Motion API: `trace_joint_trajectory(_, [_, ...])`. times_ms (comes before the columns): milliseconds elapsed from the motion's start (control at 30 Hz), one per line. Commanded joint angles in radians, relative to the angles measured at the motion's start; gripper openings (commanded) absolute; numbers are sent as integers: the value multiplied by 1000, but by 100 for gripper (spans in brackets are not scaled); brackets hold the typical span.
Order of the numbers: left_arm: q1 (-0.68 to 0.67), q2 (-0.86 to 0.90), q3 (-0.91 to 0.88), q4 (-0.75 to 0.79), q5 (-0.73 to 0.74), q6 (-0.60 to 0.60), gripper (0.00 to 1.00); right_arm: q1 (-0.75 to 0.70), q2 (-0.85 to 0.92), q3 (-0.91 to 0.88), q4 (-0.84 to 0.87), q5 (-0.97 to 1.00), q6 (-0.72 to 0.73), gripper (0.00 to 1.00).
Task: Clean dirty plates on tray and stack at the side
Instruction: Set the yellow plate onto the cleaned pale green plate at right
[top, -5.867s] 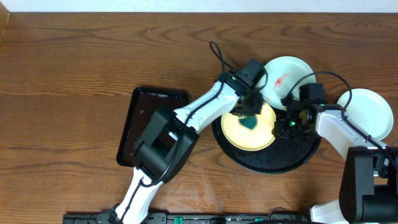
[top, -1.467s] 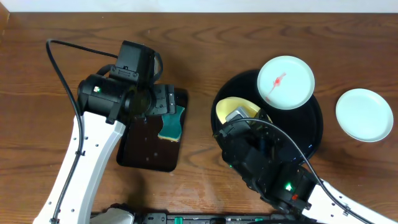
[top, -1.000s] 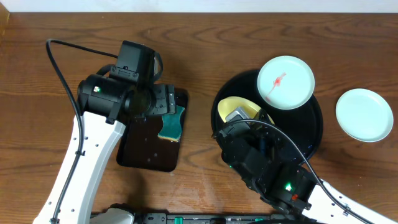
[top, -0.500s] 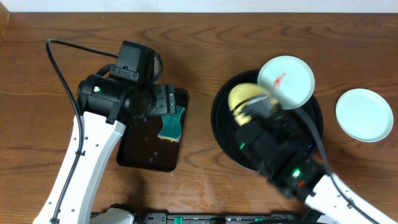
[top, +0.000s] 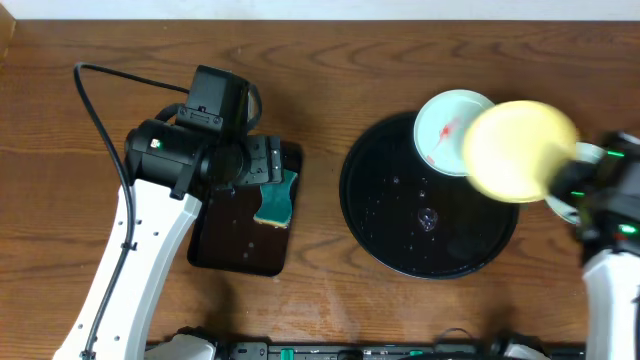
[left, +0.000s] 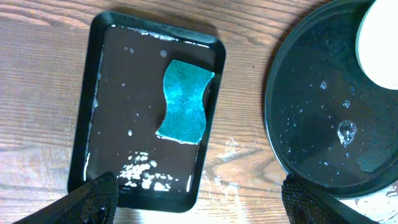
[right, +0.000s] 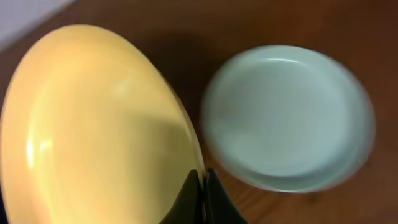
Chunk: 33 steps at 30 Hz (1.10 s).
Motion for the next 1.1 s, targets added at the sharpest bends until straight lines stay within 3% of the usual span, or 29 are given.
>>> trace_joint_trajectory(0, [2,0,3,0,2,10,84,-213,84,12,47,-131,244,1])
trace_joint_trajectory(133, [2,0,3,0,2,10,84,-372,237,12,122,-129,292,1])
trace_joint_trajectory(367, [2,0,3,0,2,10,85,-434,414,12,183,-142,245,2])
trace_joint_trajectory(433, [2,0,3,0,2,10,85,-425,430,12,217,-232,182,12])
trace_joint_trajectory(567, [2,0,3,0,2,10,85,-373,413,24,311,-446,116,46])
trace_joint_trajectory(633, [2,0,3,0,2,10,85,-321,390,48,318,-551,78,52])
trace_joint_trajectory(733, [2,-1,3,0,2,10,85,-167,351,100,285,-605,9,52])
trace_joint_trajectory(867, [2,-1,3,0,2,10,85,39,330,132,195,-436,-122,55])
trace_joint_trajectory(967, [2,0,3,0,2,10,85,175,353,130,179,-137,-183,57])
trace_joint_trajectory(1067, [2,0,3,0,2,10,85,261,404,130,208,13,-240,59])
